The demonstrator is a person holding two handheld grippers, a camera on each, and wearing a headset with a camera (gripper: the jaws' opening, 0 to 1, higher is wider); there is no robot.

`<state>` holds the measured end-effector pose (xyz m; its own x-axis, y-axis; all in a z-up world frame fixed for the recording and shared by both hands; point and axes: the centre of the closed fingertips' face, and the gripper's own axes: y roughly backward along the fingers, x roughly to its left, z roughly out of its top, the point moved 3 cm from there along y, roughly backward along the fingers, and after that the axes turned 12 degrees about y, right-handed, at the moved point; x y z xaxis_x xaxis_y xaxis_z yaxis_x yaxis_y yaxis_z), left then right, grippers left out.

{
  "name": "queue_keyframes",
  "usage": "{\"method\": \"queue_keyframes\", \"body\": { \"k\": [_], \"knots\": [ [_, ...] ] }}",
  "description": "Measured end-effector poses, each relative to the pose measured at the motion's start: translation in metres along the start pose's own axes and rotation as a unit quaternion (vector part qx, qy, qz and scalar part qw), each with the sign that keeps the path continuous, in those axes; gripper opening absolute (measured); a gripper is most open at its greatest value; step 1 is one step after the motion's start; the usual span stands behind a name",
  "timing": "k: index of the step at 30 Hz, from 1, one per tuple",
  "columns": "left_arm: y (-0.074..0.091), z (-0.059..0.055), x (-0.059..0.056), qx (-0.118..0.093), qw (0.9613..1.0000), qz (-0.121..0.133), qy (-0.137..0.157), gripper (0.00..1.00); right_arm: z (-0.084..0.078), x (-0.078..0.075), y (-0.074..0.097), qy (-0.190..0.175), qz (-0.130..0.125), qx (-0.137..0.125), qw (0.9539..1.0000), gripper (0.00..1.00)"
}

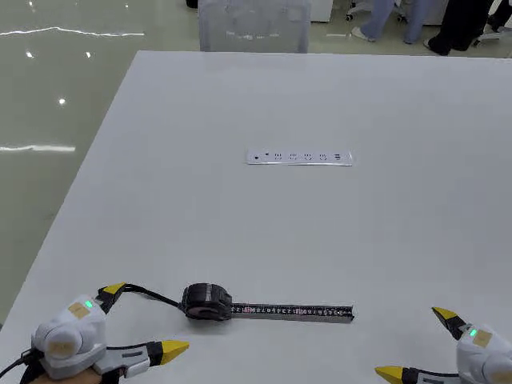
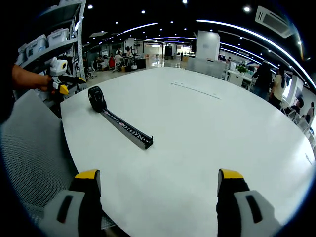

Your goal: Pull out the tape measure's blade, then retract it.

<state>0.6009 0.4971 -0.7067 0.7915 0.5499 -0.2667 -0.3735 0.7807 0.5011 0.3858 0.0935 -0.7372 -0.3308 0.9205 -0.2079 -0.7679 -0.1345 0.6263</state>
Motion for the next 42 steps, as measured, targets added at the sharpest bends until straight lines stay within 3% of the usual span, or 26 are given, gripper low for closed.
{"method": "queue_keyframes", "body": {
  "k": [3,7,10,15,19,22,26,42],
  "knots": [
    [0.007,-0.003,0.0,-0.012,0.9999,0.004,-0.005,1.0,-0.011,0.002,0.007,-0.013,-0.003,-0.002,0.9999,1.0],
    [0.011,-0.008,0.001,-0.011,0.9999,0.006,0.008,1.0,-0.013,0.003,0.021,-0.028,-0.009,-0.009,0.9995,1.0],
    [0.014,-0.004,-0.002,-0.019,0.9996,0.008,0.019,1.0,-0.016,0.009,0.031,-0.031,-0.009,-0.014,0.9994,1.0],
    [0.015,0.0,-0.011,-0.022,0.9997,0.003,0.008,1.0,-0.018,0.008,0.039,-0.018,-0.013,-0.014,0.9997,1.0],
    [0.013,-0.001,-0.014,-0.017,0.9999,-0.002,-0.002,1.0,-0.015,0.007,0.039,-0.018,-0.011,-0.015,0.9997,1.0],
    [0.011,-0.003,-0.011,-0.019,0.9997,-0.006,0.013,1.0,-0.013,0.008,0.036,-0.014,-0.001,-0.013,0.9998,1.0],
    [0.012,-0.008,-0.006,-0.018,0.9998,-0.004,0.01,1.0,-0.01,0.01,0.033,-0.011,0.005,-0.016,0.9998,1.0],
    [0.015,-0.007,-0.009,-0.018,0.9998,0.001,0.008,1.0,-0.015,0.015,0.029,0.001,0.018,-0.008,0.9998,0.97]
  ]
}}
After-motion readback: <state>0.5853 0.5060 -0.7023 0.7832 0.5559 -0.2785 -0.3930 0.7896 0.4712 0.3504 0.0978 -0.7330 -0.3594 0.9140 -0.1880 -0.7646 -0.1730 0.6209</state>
